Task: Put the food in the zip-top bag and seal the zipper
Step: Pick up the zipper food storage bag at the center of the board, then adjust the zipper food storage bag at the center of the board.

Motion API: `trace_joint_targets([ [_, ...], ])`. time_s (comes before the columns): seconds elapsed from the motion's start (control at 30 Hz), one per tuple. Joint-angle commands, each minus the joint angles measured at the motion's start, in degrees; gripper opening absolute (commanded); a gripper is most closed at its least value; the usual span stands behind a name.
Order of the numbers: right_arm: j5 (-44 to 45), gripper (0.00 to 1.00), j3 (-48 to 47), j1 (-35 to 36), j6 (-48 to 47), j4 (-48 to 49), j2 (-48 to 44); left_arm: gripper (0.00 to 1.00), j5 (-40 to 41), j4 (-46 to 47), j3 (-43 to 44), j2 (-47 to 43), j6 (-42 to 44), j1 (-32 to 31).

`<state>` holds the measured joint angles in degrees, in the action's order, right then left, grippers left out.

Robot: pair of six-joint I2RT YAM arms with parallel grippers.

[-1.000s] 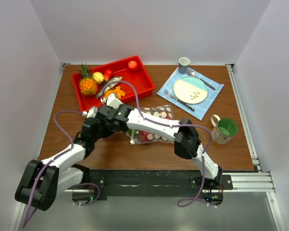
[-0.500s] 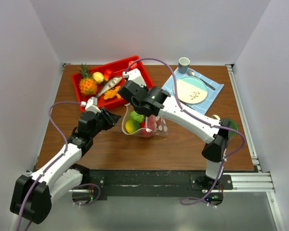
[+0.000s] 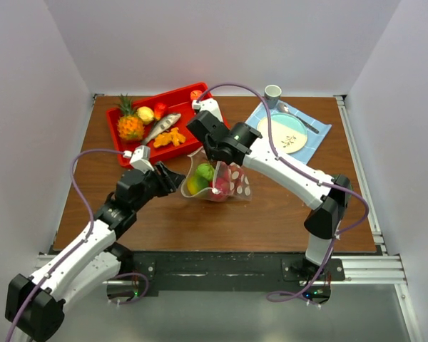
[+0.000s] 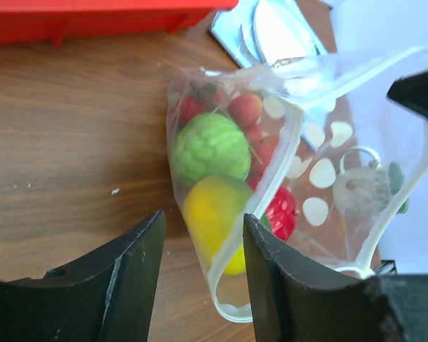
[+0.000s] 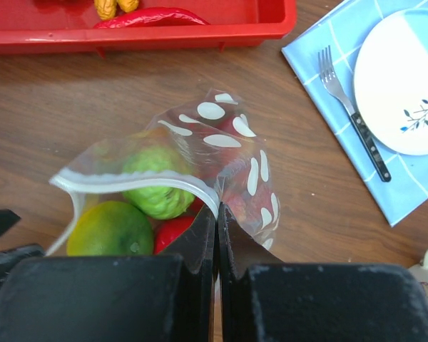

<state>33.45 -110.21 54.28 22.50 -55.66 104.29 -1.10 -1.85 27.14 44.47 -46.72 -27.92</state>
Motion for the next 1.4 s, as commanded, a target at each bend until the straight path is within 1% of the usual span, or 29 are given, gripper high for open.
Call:
trace_joint_targets([
  [0.0,-2.0,0.0,0.0,-0.9,1.3,2.6,-1.7,0.53,4.4,-1.2,2.0,0.9,1.7,-2.8],
  [0.1,-2.4,0.0,0.2,-1.3,1.6,2.7,-1.5,0.52,7.2,-2.4,2.0,0.9,1.4,-4.5],
  [0.2,-2.6,0.0,0.4,-1.5,1.7,2.7,-1.6,0.51,9.5,-3.5,1.6,-1.7,0.8,-5.3],
  [0.37,-3.1,0.0,0.2,-2.0,1.7,2.7,-1.4,0.55,8.4,-6.4,2.6,-4.4,1.6,-5.5],
  [0.57,-3.0,0.0,-0.4,-2.2,1.8,2.5,-1.2,0.55,6.7,-7.3,-0.6,-8.4,0.8,-6.0],
  [0.7,-3.1,0.0,-0.5,-2.3,2.0,2.5,-0.9,0.54,4.7,-5.1,-1.7,-7.2,0.9,-6.4],
  [0.9,-3.0,0.0,-0.5,-2.3,2.4,2.1,-0.9,0.5,5.8,-1.7,-1.8,-2.6,1.1,-8.3],
  [0.93,-3.0,0.0,-0.5,-2.3,2.4,2.1,-1.0,0.48,5.9,-1.1,-2.0,-2.0,1.0,-8.6],
  [1.03,-3.0,0.0,-0.1,-2.3,2.6,2.0,-1.4,0.4,7.0,0.7,-1.7,0.0,0.4,-9.2],
  [1.07,-3.1,0.0,0.1,-2.3,2.6,2.1,-1.8,0.28,7.7,0.8,-0.8,0.8,0.3,-9.3],
  [1.13,-3.2,0.0,1.1,-2.4,2.7,2.3,-2.6,0.15,8.3,0.8,0.7,1.2,0.8,-9.3],
  [1.17,-3.6,0.0,1.6,-2.3,2.8,2.5,-3.0,0.04,8.7,0.4,3.0,1.8,1.4,-9.3],
  [1.2,-4.1,0.0,2.9,-2.3,2.8,3.1,-4.3,0.0,9.0,0.0,4.3,2.4,1.8,-9.3],
  [1.37,-7.6,0.0,8.7,-2.4,3.2,6.1,-9.9,0.0,10.1,-1.9,13.6,6.1,4.4,-9.3],
])
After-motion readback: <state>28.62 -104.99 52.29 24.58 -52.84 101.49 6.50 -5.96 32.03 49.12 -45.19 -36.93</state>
